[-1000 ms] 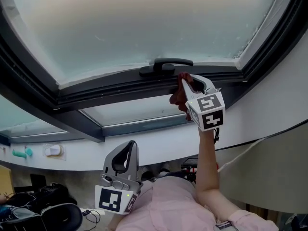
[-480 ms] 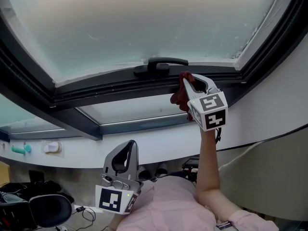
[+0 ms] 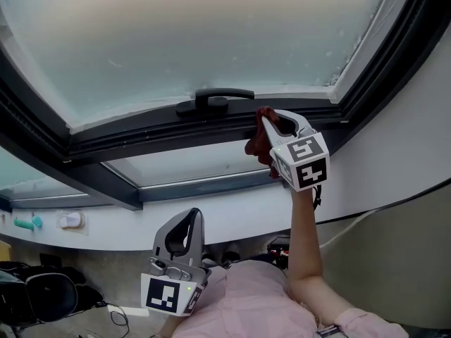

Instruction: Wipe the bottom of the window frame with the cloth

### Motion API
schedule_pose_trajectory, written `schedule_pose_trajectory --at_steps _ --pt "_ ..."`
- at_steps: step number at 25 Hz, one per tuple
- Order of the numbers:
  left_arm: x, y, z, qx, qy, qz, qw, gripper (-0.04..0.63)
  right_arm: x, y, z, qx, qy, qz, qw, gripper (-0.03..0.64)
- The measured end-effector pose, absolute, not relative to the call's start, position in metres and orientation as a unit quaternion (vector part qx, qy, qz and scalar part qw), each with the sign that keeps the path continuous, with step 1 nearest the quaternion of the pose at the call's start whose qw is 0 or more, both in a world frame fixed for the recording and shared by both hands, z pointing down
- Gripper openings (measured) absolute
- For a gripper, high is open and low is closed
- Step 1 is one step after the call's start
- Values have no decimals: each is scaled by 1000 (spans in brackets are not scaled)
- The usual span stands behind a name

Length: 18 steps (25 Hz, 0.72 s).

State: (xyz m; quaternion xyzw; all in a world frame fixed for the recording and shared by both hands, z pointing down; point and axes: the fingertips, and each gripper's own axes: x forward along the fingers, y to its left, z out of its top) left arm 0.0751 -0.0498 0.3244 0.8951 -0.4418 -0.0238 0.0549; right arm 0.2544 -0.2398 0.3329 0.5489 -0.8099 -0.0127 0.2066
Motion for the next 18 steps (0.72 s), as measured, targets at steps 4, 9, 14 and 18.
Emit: schedule_pose_trajectory --at_steps 4,9,14,18 --pt "92 -47 328 896 -439 -30 58 0 274 -239 332 551 -811 -11 196 55" --pt "106 -45 327 900 -432 -26 45 0 287 -238 332 550 -813 -9 188 55" --pt "120 -45 326 904 -425 -27 42 0 300 -239 332 550 -815 -8 184 55" --pt "124 -46 327 903 -427 -28 42 0 311 -238 333 554 -813 -4 179 55"
